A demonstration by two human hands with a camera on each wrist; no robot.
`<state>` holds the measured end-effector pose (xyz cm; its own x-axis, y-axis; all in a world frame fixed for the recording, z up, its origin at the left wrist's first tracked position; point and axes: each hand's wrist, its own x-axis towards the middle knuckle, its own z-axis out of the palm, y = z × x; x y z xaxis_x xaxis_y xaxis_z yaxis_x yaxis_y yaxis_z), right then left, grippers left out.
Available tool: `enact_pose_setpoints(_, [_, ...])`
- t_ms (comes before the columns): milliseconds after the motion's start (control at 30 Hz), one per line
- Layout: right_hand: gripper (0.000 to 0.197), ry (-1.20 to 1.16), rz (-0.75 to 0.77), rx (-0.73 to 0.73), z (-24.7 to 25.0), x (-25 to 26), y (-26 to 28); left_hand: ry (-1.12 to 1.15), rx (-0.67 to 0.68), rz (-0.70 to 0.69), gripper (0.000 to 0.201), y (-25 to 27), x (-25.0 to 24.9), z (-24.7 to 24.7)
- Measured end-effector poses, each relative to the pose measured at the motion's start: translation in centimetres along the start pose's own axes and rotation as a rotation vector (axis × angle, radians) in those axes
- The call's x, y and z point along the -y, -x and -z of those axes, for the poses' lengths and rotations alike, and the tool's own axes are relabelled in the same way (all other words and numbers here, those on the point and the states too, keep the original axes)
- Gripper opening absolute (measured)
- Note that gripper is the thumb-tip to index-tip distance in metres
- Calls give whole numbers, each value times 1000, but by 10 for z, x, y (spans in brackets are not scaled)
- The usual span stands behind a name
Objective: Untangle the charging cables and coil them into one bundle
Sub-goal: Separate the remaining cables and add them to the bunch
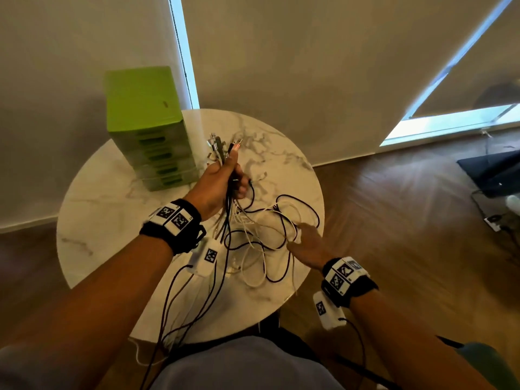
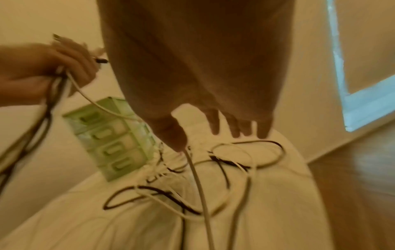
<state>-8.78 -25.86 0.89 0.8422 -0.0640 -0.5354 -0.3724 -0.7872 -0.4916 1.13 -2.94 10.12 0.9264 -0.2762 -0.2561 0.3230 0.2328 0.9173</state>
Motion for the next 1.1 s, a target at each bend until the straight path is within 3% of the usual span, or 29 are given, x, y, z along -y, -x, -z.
enact_pose_setpoints(67, [68, -107, 231, -59, 4, 32, 1, -38, 51, -20, 42, 3, 3, -4])
enact_pose_setpoints(167, [64, -325, 436, 111, 10, 89, 10, -400, 164, -113, 50, 10, 6, -11])
enact_pose_setpoints(233, [51, -504, 534, 158, 11, 120, 15, -607, 188, -235, 47, 9, 7, -9])
enact_pose_setpoints(333, [36, -635, 649, 47, 4, 143, 19, -737, 189, -354, 45, 9, 0, 3])
enact_pose_setpoints(467, [33, -832, 630, 100, -7, 153, 24, -777, 222, -297, 40, 19, -20, 22])
enact_pose_setpoints(533, [21, -973, 593, 239, -8, 165, 32, -663, 193, -198, 47, 27, -27, 35])
enact_pose_setpoints(633, [6, -1070, 472, 466, -9, 182, 33, -481, 175, -166, 38, 36, -27, 49])
enact_pose_setpoints(733, [17, -895, 447, 481, -13, 196, 31, -385, 94, -215, 32, 46, -25, 56])
enact_pose_setpoints(867, [26, -556, 493, 456, -21, 217, 30, -511, -150, -425, 36, 55, -26, 74])
enact_pose_setpoints(967, [20, -560, 435, 555, -23, 235, 30, -466, -211, -339, 30, 71, -31, 82])
enact_pose_setpoints(1100, [26, -752, 317, 681, -30, 252, 36, -263, -114, -231, 69, 93, -22, 99])
